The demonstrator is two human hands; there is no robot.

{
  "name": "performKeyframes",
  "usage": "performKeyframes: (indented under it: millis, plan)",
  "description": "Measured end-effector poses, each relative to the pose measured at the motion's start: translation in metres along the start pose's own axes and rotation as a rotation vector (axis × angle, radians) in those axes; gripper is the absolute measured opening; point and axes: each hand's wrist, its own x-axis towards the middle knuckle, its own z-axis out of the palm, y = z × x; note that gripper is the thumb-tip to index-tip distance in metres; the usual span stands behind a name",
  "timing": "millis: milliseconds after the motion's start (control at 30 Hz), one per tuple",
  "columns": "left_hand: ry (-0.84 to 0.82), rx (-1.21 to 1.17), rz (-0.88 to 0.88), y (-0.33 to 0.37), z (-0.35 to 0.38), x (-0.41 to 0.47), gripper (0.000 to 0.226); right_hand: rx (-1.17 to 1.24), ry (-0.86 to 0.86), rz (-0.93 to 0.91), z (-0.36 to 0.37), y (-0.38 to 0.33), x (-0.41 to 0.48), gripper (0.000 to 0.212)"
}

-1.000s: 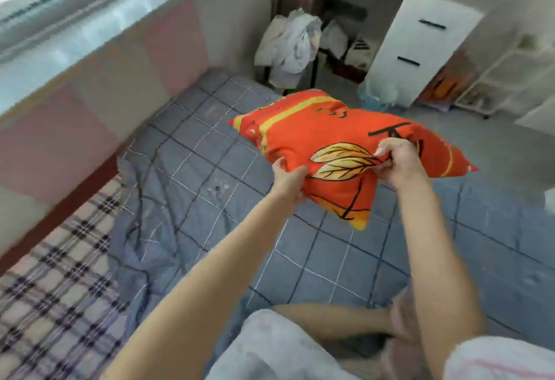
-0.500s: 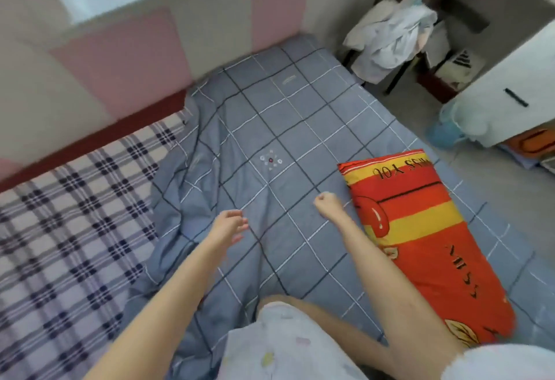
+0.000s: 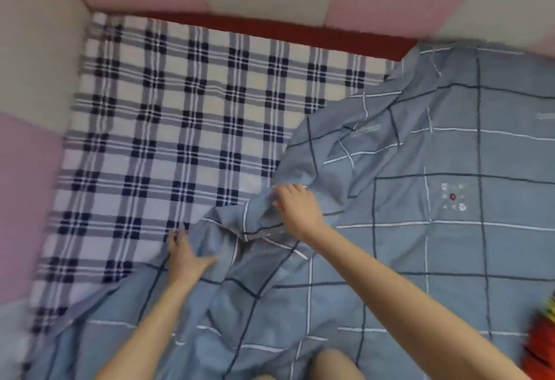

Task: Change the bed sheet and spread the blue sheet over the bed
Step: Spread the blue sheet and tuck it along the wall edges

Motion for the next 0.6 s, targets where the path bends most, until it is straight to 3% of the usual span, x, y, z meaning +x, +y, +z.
performKeyframes:
  millis: [67, 100, 167, 233, 333, 500, 600]
  plan:
    - [0.013, -0.015, -0.030, -0.021, 0.006, 0.017, 0.127, -0.170, 0.076, -0.189, 0.018, -0.021, 0.027, 0.029]
    - [0.028, -0.017, -0.026, -0.030, 0.013, 0.024, 0.129, -0.206, 0.031, -0.258, 0.031, -0.029, 0.039, 0.038]
    - [0.072, -0.002, 0.014, -0.032, 0.027, 0.031, 0.120, -0.268, -0.195, -0.252, 0.052, -0.029, 0.052, 0.071]
    - [0.120, 0.006, 0.036, -0.044, 0.043, 0.047, 0.102, -0.363, -0.341, -0.195, 0.083, -0.030, 0.064, 0.077]
    - [0.145, 0.047, 0.106, -0.056, 0.055, 0.058, 0.077, -0.350, -0.285, -0.176, 0.095, -0.035, 0.073, 0.065]
    - [0.174, 0.124, 0.270, -0.054, 0.052, 0.047, 0.019, -0.611, -0.341, -0.396, 0.091, -0.024, 0.046, 0.038]
    - [0.320, 0.155, 0.346, -0.053, 0.032, 0.031, 0.032, -0.549, -0.147, -0.579, 0.073, -0.025, 0.027, 0.028]
